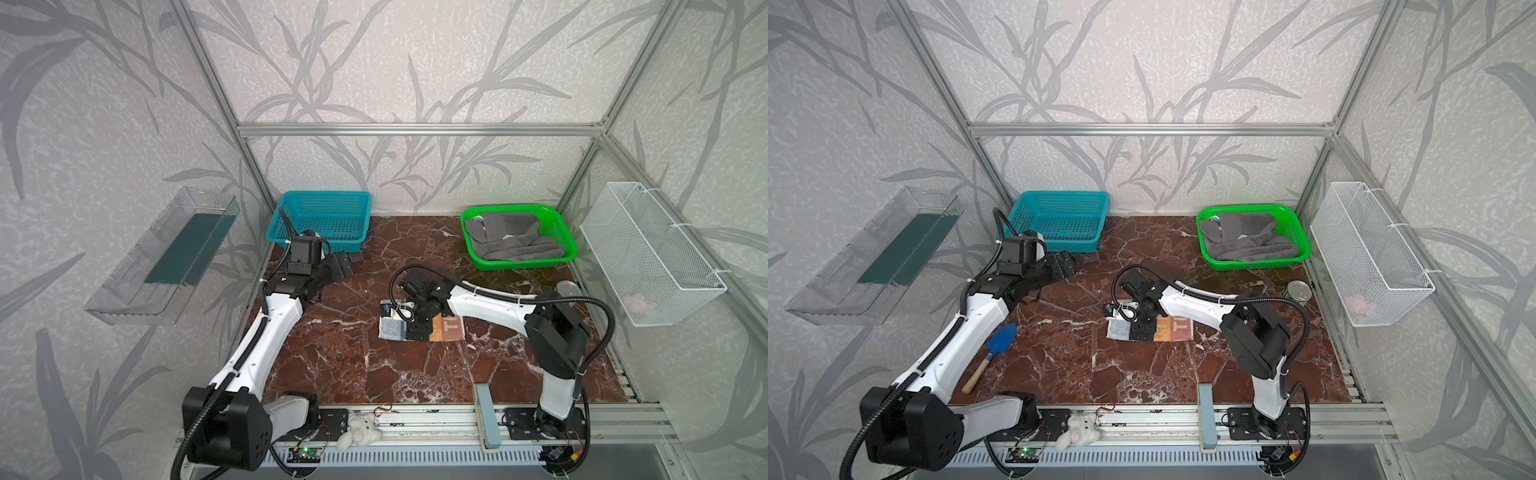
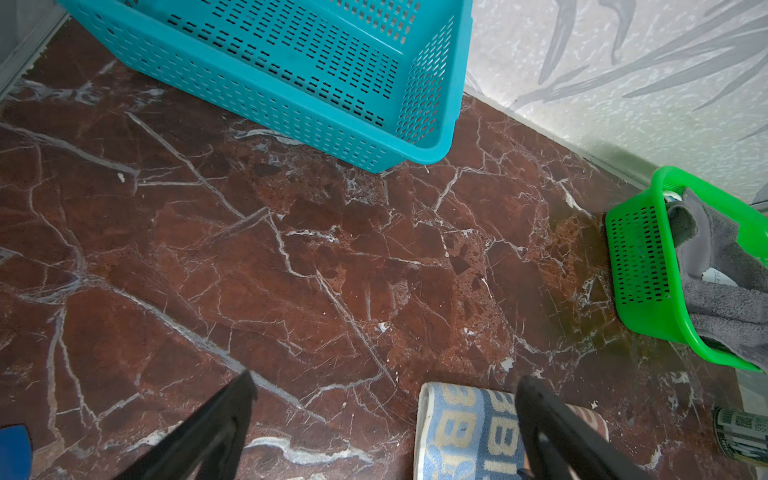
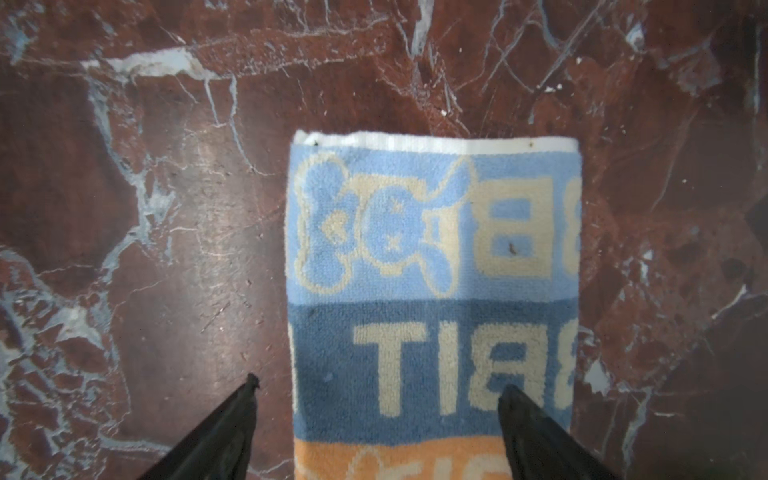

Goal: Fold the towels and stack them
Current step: 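Reach the right gripper over the folded towel while the left gripper draws back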

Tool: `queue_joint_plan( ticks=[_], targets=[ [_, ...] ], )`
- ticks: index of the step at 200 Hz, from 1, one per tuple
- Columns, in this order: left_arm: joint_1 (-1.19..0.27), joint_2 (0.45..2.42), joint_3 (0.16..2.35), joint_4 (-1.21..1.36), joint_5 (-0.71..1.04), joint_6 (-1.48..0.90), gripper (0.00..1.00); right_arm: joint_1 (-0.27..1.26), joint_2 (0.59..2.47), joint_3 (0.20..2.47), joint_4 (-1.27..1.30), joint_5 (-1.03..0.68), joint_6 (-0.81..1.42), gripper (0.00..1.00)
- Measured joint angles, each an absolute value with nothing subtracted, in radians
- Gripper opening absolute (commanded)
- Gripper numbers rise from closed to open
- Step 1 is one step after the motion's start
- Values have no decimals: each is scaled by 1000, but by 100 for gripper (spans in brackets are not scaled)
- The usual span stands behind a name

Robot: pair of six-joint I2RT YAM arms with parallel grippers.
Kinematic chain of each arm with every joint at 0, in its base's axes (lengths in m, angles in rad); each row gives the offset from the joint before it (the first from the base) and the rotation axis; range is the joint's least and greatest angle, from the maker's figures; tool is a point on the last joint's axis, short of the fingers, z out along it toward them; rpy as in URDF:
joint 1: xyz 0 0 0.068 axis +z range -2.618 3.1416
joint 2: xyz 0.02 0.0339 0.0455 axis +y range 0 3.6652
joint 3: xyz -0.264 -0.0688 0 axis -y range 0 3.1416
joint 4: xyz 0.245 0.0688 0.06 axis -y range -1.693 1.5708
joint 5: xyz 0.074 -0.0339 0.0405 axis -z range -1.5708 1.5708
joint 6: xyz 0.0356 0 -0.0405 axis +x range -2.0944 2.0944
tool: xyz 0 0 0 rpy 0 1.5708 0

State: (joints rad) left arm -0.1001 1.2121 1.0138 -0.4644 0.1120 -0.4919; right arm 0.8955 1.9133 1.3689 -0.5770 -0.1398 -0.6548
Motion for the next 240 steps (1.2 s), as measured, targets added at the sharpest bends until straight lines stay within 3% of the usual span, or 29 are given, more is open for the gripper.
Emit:
queue_joint_plan(
  ticks=[47, 81, 142, 201, 240],
  targets=[
    [-74, 1212, 1003, -467, 132, -501, 99, 897, 2012, 1437, -633, -137, -684, 85],
    [-66, 1212, 992, -472, 138, -505, 99, 898, 2061, 1462, -659, -104, -678, 78],
    [-63, 1213, 992, -493, 169, -506, 99, 898, 2072, 1472, -646, -59, -679, 45],
    [-62, 1223, 982, -541, 199, -509, 99, 898, 2069, 1452, -573, -27, -688, 1],
    [-62, 1245, 950, -545, 286, -516, 99, 890, 2012, 1347, -449, -33, -693, 0]
  ],
)
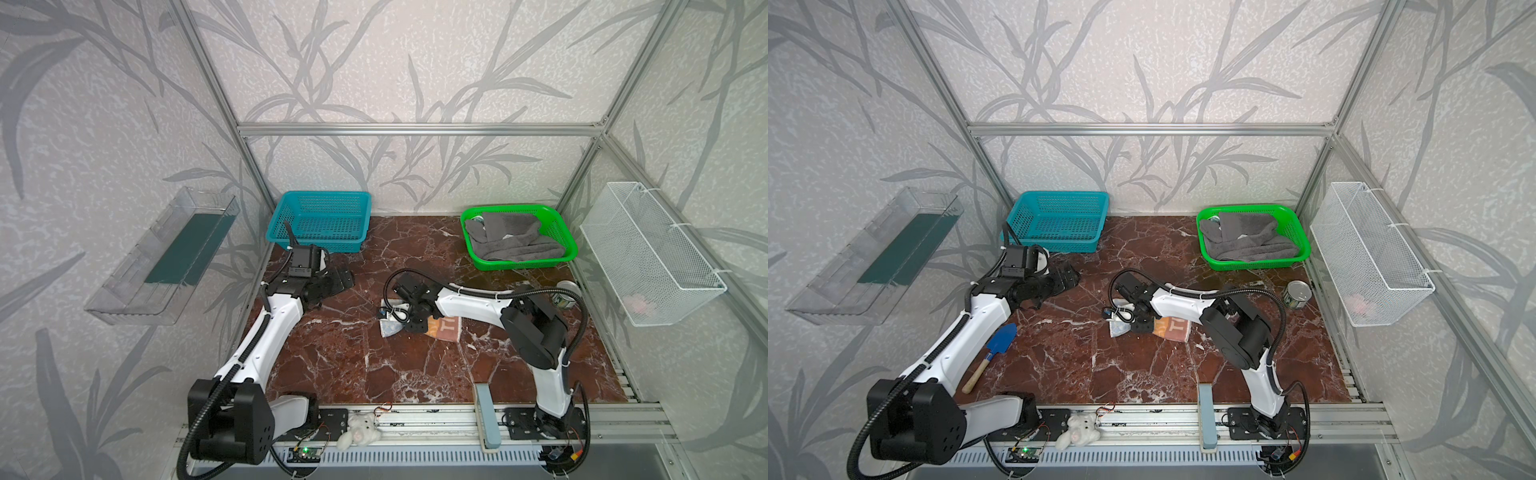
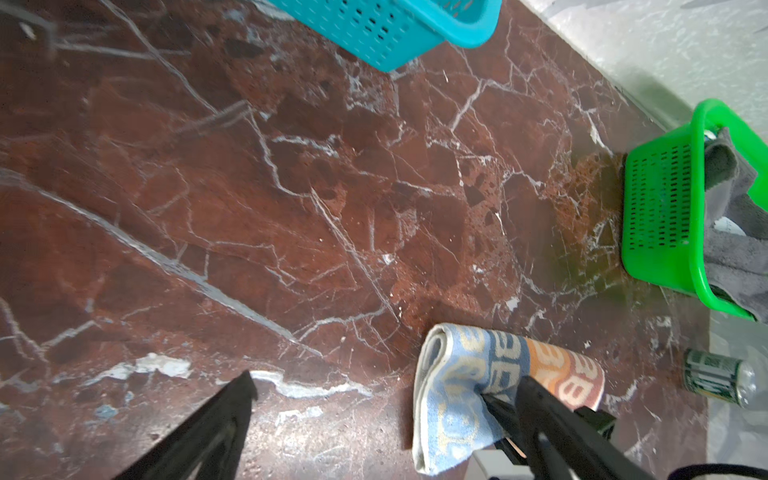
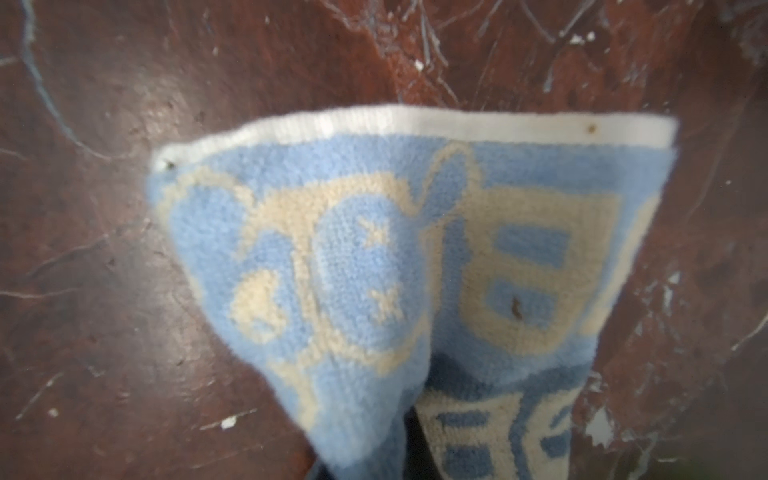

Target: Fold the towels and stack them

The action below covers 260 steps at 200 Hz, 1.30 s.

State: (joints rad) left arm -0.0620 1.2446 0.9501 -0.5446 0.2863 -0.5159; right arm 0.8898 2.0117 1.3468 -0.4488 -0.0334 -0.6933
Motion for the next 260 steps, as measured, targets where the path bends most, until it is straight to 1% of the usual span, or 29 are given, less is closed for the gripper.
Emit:
queue_joint_plan(
  ticks=[61, 104, 166, 208, 237, 260],
  targets=[
    [-62, 1308, 929, -513, 482, -562, 99, 815, 1887, 1150, -270, -154, -683, 0],
    [-81, 1401, 903, -483, 620, -579, 99, 782, 1837, 1123, -203, -220, -675, 0],
    [-188, 1518, 903, -425, 736, -581, 99, 772, 1812, 1098, -137, -267, -673, 0],
    [-238, 1593, 903, -416, 772, -580, 99, 770, 1812, 1087, -114, -272, -662, 0],
    [-243, 1595, 881, -341, 807, -629, 94, 765, 1812, 1086, -100, -272, -655, 0],
    [-255, 1610, 863, -277, 831, -677, 80, 763, 1812, 1086, -91, -271, -649, 0]
  ],
)
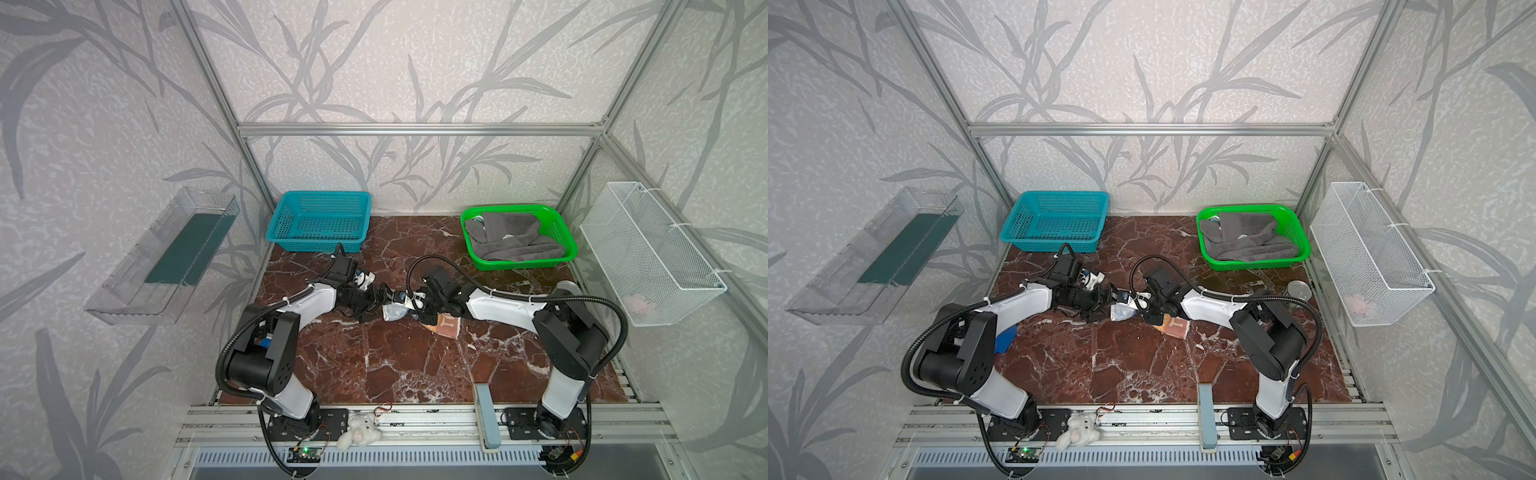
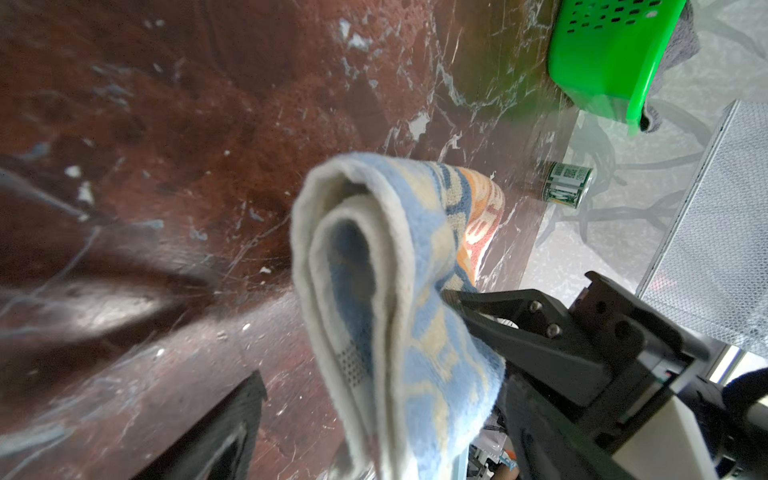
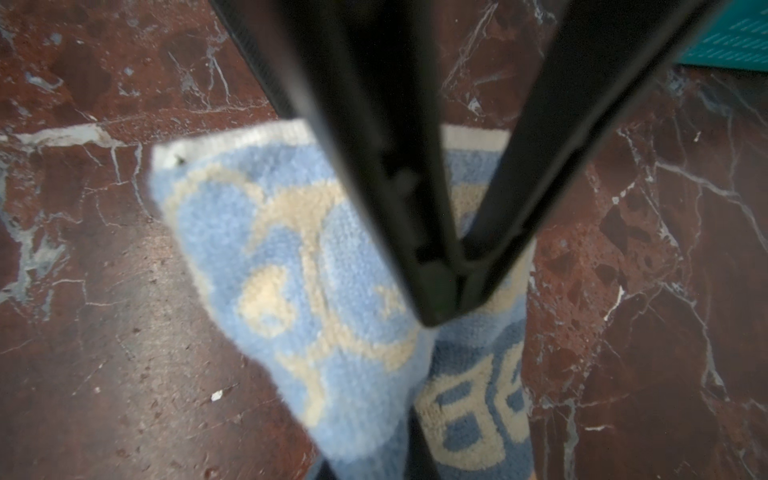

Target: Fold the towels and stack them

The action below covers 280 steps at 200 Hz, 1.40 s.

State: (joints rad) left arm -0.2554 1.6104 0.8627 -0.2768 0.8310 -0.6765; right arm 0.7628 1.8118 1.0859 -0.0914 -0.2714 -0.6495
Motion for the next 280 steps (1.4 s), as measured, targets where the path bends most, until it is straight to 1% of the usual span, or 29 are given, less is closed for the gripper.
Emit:
queue_joint_plan(
  ticks=[19, 61, 73, 90, 97, 134, 145, 161, 164, 166, 178, 182, 190, 209, 219, 232, 239, 240, 242, 244, 280],
  targets=[
    [-271, 1635, 860, -249, 839, -694, 75, 760, 1812, 1086, -86, -272, -644, 0],
    [-281, 1658, 860, -217, 839, -725, 54, 759, 1812, 1077, -66, -272, -639, 0],
    [-281, 1658, 860, -205, 839, -735, 51, 759, 1812, 1072, -61, -272, -638, 0],
    [-281, 1658, 860, -195, 839, -738, 49, 759, 1812, 1066, -53, -272, -637, 0],
    [-281, 1658, 860, -191, 839, -739, 46, 759, 1812, 1063, -48, -273, -636, 0],
    [-281, 1672, 860, -169, 841, -761, 27, 759, 1812, 1044, -23, -279, -627, 0],
    [-281, 1676, 860, -164, 841, -763, 24, 759, 1812, 1041, -20, -281, -622, 0],
    [-282, 1678, 860, -160, 844, -765, 10, 758, 1812, 1040, -14, -281, -614, 4],
    [-282, 1678, 860, -160, 843, -766, 5, 757, 1812, 1040, -12, -282, -614, 5],
    [-282, 1678, 860, -158, 844, -763, 0, 757, 1812, 1040, -10, -282, -612, 6],
    [-282, 1678, 862, -157, 844, -761, 0, 756, 1812, 1037, 0, -283, -604, 13],
    [-282, 1678, 863, -156, 842, -764, 0, 754, 1812, 1036, 4, -285, -601, 19],
    [-282, 1678, 865, -158, 841, -765, 0, 752, 1812, 1031, 12, -290, -595, 35],
    [-282, 1678, 876, -178, 829, -759, 0, 748, 1811, 1022, 22, -295, -582, 62],
    [-282, 1678, 891, -198, 821, -751, 0, 747, 1805, 1016, 31, -297, -574, 74],
    [-282, 1678, 919, -230, 809, -734, 0, 746, 1783, 998, 43, -297, -562, 87],
    [-282, 1678, 939, -249, 803, -724, 0, 744, 1763, 984, 49, -298, -553, 90],
    [-282, 1678, 941, -251, 802, -722, 0, 744, 1761, 983, 49, -297, -552, 91],
    [-282, 1678, 948, -258, 799, -717, 0, 743, 1754, 979, 50, -297, -548, 98],
    [-282, 1678, 955, -263, 798, -714, 0, 743, 1748, 976, 50, -298, -548, 100],
    [-282, 1687, 1075, -361, 773, -636, 0, 721, 1618, 938, 45, -317, -497, 99]
  ],
)
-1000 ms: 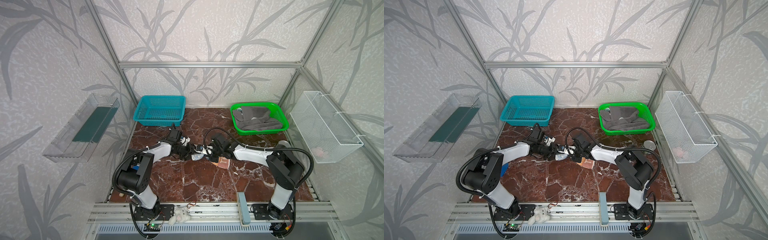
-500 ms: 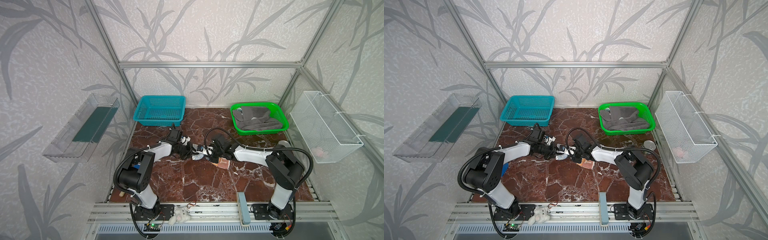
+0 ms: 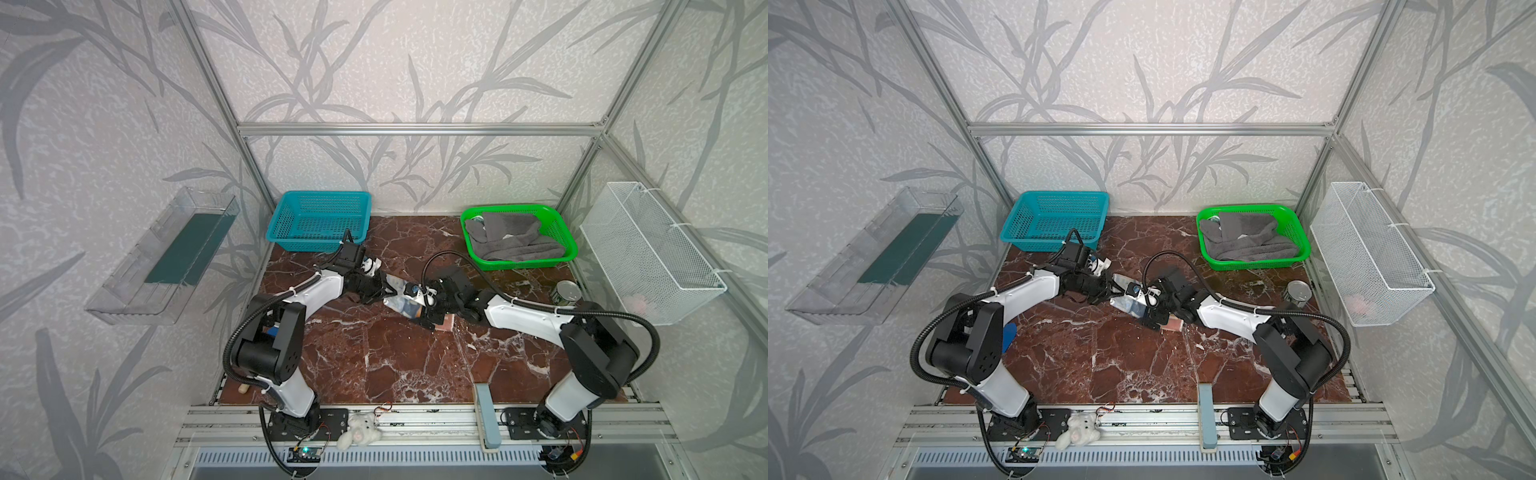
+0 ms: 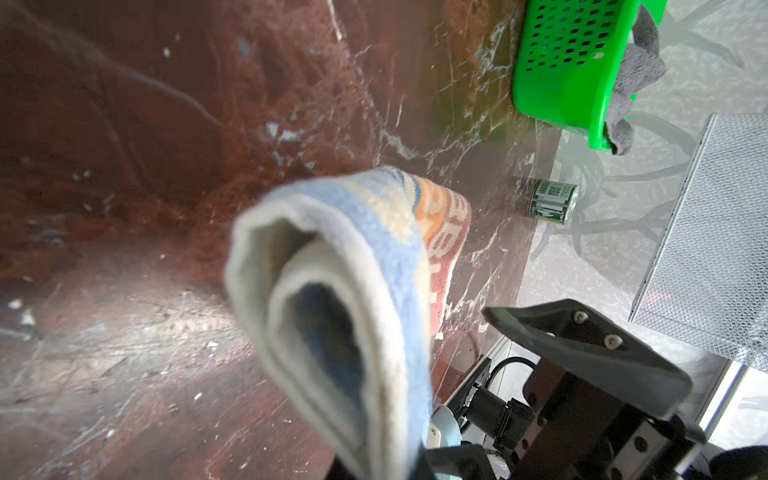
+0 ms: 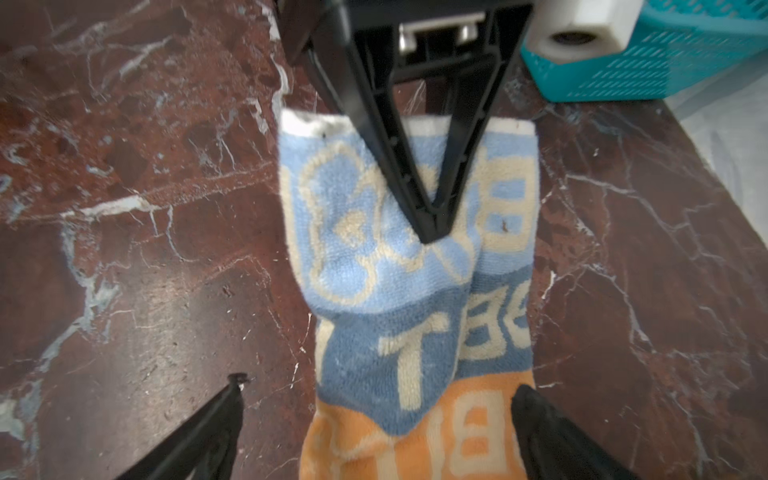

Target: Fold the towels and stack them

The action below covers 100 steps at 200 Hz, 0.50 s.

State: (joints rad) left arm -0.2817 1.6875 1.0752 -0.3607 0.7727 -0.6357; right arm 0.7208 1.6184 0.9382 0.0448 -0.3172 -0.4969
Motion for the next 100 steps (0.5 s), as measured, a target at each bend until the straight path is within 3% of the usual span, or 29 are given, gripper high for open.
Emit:
queue_joint_plan(
  ticks=[13, 25, 36, 58, 81, 100],
  targets=[
    [-282, 1705, 1131, -410, 757, -593, 0, 713, 1584, 937, 42, -317, -457, 99],
    [-282, 1722, 1173, -453, 743, -554, 0, 702, 1560, 935, 45, -315, -400, 93],
    [-282, 1734, 1197, -487, 730, -522, 0, 693, 1550, 934, 57, -315, -324, 83],
    [-281, 1755, 1216, -545, 708, -475, 0, 686, 1560, 934, 102, -322, -178, 51],
    [-282, 1771, 1216, -588, 688, -447, 0, 685, 1606, 934, 193, -342, -33, 35],
    [-282, 1772, 1216, -606, 677, -438, 0, 686, 1666, 937, 250, -369, 51, 28]
  ],
)
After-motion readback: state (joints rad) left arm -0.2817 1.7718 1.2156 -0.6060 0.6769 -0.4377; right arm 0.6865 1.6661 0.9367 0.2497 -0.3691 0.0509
